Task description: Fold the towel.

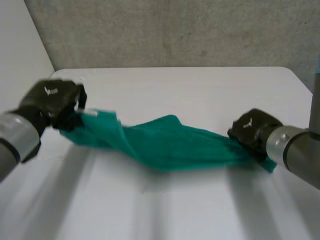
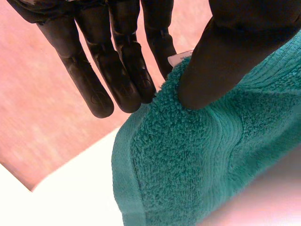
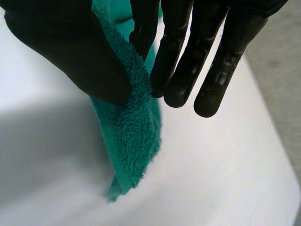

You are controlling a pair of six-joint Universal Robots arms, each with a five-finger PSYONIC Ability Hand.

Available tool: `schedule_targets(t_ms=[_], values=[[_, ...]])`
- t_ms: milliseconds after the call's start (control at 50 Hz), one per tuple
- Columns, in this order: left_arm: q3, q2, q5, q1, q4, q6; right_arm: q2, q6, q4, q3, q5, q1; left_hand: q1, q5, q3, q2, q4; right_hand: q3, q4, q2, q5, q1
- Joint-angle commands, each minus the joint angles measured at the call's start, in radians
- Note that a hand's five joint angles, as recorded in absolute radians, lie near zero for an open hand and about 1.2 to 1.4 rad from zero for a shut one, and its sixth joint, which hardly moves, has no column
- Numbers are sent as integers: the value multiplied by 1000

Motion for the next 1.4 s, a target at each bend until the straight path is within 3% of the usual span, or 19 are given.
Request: schedule_targets(t_ms=[20, 60, 120, 140, 220, 240, 260, 340, 420, 640, 760, 940, 960, 980, 1000, 1100, 1240, 1400], values=[[-103, -118, 27, 12, 29, 5, 83, -49, 3, -4, 33, 15, 269, 258, 206, 200, 199, 211, 202, 215, 227, 424], [-19, -242, 9, -8, 81, 5, 132, -36, -41, -93, 43, 15, 269, 258, 206, 200, 199, 211, 202, 215, 227, 424], [101, -290, -14, -22, 120, -10, 145, -22, -62, -128, 49, 16, 269, 258, 206, 200, 199, 211, 202, 215, 227, 424], [188, -308, -36, -37, 146, -16, 163, 87, -171, -277, 81, 15, 269, 258, 206, 200, 199, 211, 202, 215, 227, 424], [406, -344, -110, -72, 243, -53, 160, 212, -329, -412, 114, 8, 269, 258, 206, 200, 199, 211, 202, 215, 227, 424], [529, -345, -172, -80, 325, -117, 155, 240, -377, -435, 118, 7, 269, 258, 206, 200, 199, 211, 202, 215, 227, 424], [531, -345, -172, -80, 325, -118, 133, 290, -517, -453, 125, 2, 269, 258, 206, 200, 199, 211, 202, 215, 227, 424], [612, -330, -277, -65, 497, -277, 64, 309, -666, -421, 123, 2, 269, 258, 206, 200, 199, 211, 202, 215, 227, 424], [560, -318, -309, -59, 563, -348, 45, 304, -630, -368, 108, 2, 269, 258, 206, 200, 199, 211, 202, 215, 227, 424], [190, -379, -272, -52, 585, -365, 75, 307, -406, -144, 22, 1, 269, 258, 206, 200, 199, 211, 202, 215, 227, 424], [40, -486, -217, -52, 631, -354, 178, 320, -407, -10, 8, 10, 269, 258, 206, 200, 199, 211, 202, 215, 227, 424], [-74, -496, -220, -37, 549, -337, 249, 320, -444, 39, 14, 4, 269, 258, 206, 200, 199, 211, 202, 215, 227, 424], [-90, -479, -218, -34, 520, -319, 246, 320, -450, 44, 13, 4, 77, 66, 15, 9, 8, 211, 202, 215, 227, 424], [-101, -448, -218, -34, 487, -287, 244, 321, -453, 47, 14, 4, -273, -285, -336, -342, -343, 211, 202, 215, 227, 424], [-107, -433, -217, -33, 467, -268, 241, 323, -454, 48, 14, 4, -437, -448, -500, -505, -506, 211, 202, 215, 227, 424], [-107, -349, -209, -36, 338, -125, 206, 349, -464, 64, 11, 7, -831, -842, -894, -900, -901, 211, 202, 215, 227, 424], [-91, -287, -205, -59, 281, 5, 194, 355, -470, 85, 10, 7, -899, -910, -962, -968, -969, 211, 202, 215, 227, 424], [-3, -321, -68, -148, 269, 100, 195, 344, -487, 108, 10, 10, -858, -869, -921, -927, -928, 211, 202, 215, 227, 424]])
